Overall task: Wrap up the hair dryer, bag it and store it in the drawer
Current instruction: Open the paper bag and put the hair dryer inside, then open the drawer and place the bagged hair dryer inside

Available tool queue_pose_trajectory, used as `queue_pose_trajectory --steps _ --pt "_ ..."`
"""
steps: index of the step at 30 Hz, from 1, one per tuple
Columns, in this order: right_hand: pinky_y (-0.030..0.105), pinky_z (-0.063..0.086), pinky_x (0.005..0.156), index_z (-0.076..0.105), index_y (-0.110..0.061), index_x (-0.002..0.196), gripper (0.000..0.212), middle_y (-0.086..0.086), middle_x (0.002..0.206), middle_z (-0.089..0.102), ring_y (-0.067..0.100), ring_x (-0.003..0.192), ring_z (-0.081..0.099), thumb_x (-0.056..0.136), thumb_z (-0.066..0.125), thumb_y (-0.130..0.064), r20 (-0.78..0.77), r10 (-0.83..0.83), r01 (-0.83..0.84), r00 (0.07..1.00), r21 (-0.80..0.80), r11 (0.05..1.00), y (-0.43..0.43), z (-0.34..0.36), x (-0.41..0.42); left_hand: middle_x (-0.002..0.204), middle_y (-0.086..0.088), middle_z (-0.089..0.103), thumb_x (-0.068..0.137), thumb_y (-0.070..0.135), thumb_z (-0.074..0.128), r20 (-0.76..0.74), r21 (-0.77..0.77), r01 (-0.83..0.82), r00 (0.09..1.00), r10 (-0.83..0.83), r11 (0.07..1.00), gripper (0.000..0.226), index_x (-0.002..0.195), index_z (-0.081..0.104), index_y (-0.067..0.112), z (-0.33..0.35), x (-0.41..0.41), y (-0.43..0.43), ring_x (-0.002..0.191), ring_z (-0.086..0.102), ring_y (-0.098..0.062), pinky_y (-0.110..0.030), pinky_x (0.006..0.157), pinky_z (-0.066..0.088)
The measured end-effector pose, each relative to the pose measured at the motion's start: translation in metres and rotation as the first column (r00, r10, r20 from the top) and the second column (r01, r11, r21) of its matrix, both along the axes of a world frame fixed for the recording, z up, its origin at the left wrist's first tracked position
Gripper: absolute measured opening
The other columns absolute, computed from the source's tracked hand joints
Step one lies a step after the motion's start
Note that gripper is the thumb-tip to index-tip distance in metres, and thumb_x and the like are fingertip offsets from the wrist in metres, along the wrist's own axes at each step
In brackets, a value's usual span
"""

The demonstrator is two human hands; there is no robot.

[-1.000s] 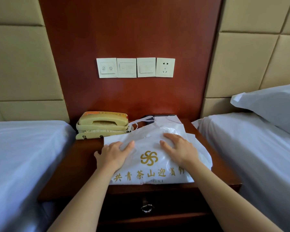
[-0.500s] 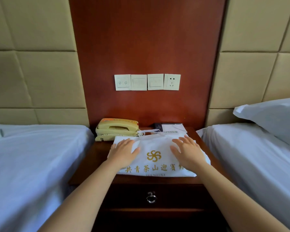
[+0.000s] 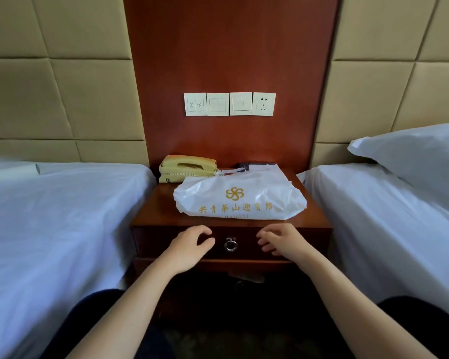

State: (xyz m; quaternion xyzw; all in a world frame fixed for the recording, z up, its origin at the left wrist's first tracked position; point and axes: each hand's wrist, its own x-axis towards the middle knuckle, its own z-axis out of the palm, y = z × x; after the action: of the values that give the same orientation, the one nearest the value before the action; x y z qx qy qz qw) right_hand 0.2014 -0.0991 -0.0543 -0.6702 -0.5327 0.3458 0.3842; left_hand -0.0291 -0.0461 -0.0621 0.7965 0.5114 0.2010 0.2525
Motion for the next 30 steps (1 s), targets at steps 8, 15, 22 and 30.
queue_pose_trajectory --steps 8,15,22,30 --pt "0.024 0.050 0.065 0.054 -0.009 0.124 0.034 0.006 0.104 0.064 0.017 0.078 0.065 0.092 0.055 -0.021 -0.036 -0.014 0.008 0.999 -0.160 0.987 0.034 -0.058 -0.017 0.140 -0.009 0.049 0.097 0.025 0.048 0.236 -0.431 -0.039 0.959 0.155 0.902 0.043 0.137 0.047 0.011 -0.052 0.020 0.008 0.130 0.044 -0.019 -0.022 0.099 0.031" --pt "0.040 0.054 0.087 0.068 -0.015 0.099 0.018 0.000 0.094 0.069 0.019 0.087 0.068 0.089 0.060 -0.026 -0.058 -0.180 0.177 0.982 -0.046 0.983 0.066 -0.095 -0.041 0.129 -0.006 0.057 0.097 0.021 0.048 0.353 -0.412 -0.141 0.887 0.300 0.900 0.037 0.131 0.054 0.008 -0.083 0.054 0.031 0.120 0.051 -0.018 -0.020 0.092 0.034" --pt "0.026 0.039 0.062 0.059 -0.021 0.062 0.034 0.003 0.070 0.062 0.015 0.069 0.054 0.095 0.051 -0.025 -0.066 -0.187 0.186 0.980 -0.018 0.982 0.080 -0.098 -0.057 0.093 0.002 0.069 0.094 0.015 0.053 0.464 -0.296 -0.152 0.841 0.280 0.943 0.019 0.104 0.070 0.013 -0.094 0.061 0.035 0.092 0.062 -0.011 -0.010 0.070 0.042" --pt "0.026 0.046 0.060 0.062 -0.018 0.071 0.029 0.000 0.068 0.061 0.015 0.065 0.059 0.096 0.049 -0.026 -0.223 -0.223 0.202 0.949 -0.113 0.973 0.069 -0.093 -0.064 0.134 0.001 0.050 0.093 0.026 0.055 0.218 0.291 -0.286 0.949 0.228 0.913 0.039 0.131 0.053 0.017 -0.073 0.033 0.017 0.127 0.044 -0.016 -0.030 0.103 0.036"
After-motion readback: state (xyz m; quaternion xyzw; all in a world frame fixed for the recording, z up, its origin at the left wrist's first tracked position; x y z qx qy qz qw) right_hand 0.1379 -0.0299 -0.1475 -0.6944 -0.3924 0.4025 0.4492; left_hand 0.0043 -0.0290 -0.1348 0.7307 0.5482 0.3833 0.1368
